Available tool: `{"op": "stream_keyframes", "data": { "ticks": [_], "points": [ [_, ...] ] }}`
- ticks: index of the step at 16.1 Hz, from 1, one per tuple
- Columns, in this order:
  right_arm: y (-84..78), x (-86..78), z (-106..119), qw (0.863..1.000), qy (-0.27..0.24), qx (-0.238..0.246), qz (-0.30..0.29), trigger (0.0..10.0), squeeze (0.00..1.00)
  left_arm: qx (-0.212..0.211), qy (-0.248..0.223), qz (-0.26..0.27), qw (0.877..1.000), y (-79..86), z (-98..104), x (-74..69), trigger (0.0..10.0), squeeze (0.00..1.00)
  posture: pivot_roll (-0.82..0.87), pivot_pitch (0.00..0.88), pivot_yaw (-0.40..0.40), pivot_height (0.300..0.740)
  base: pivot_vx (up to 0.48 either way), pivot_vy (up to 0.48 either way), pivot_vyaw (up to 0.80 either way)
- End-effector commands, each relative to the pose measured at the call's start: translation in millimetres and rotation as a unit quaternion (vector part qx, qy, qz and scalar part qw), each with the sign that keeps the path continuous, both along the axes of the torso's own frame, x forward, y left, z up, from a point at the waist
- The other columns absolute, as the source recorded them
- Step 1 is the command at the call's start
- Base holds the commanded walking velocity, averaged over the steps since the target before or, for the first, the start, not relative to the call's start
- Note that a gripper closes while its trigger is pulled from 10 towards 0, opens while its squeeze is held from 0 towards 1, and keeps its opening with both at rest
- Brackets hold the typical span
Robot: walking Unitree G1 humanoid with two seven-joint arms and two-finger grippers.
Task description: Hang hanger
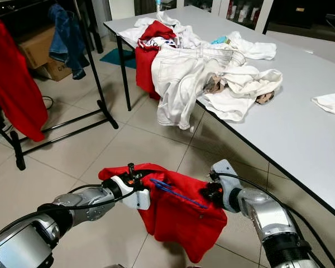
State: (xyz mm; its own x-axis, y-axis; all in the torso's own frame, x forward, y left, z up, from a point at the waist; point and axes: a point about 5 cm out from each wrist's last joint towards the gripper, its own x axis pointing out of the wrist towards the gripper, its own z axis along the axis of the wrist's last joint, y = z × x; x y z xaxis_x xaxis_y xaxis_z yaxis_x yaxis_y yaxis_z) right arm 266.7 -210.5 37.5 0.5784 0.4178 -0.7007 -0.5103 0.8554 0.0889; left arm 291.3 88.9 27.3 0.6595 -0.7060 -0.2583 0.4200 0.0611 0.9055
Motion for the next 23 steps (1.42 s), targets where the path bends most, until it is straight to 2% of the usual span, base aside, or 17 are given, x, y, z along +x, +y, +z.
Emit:
{"op": "stream_keyframes", "data": {
  "ticks": [1, 3, 20, 21, 22, 23],
  "points": [
    [-1.6, 3.5, 2.5, 1.000, -0.009, -0.022, 0.005, 10.0, 0.00, -0.009, -0.019, -0.010, 1.000, -3.7, 8.0, 4.7, 10.0, 0.00, -0.14, 0.000, 0.028, 0.740, 0.000, 0.000, 0.00],
    [-1.3, 1.2, -2.5, 0.998, -0.003, -0.055, 0.024, 10.0, 0.00, -0.008, -0.019, -0.011, 1.000, -3.9, 8.0, 4.6, 10.0, 0.00, -0.14, 0.000, 0.028, 0.740, 0.000, 0.000, 0.00],
    [-0.7, 1.4, -3.0, 0.998, -0.005, -0.056, 0.026, 10.0, 0.00, -0.008, -0.019, -0.011, 1.000, -4.0, 8.0, 4.7, 10.0, 0.00, -0.14, 0.000, 0.028, 0.740, 0.000, 0.000, 0.00],
    [14.6, 5.3, 11.5, 0.998, -0.043, 0.024, 0.042, 0.0, 0.00, -0.011, -0.018, -0.012, 1.000, -4.6, 8.4, 4.5, 10.0, 0.00, -0.14, 0.000, 0.031, 0.740, 0.000, 0.000, 0.00],
    [20.9, 7.8, 20.2, 0.995, -0.061, 0.071, 0.041, 0.0, 0.00, -0.012, -0.017, -0.013, 1.000, -5.0, 8.5, 4.3, 10.0, 0.00, -0.14, 0.000, 0.031, 0.740, 0.000, 0.000, 0.00],
    [22.1, 9.2, 22.9, 0.994, -0.061, 0.088, 0.035, 0.0, 0.00, -0.013, -0.017, -0.013, 1.000, -5.1, 8.5, 4.3, 10.0, 0.00, -0.14, 0.000, 0.030, 0.740, 0.000, 0.000, 0.00]
  ]
}}
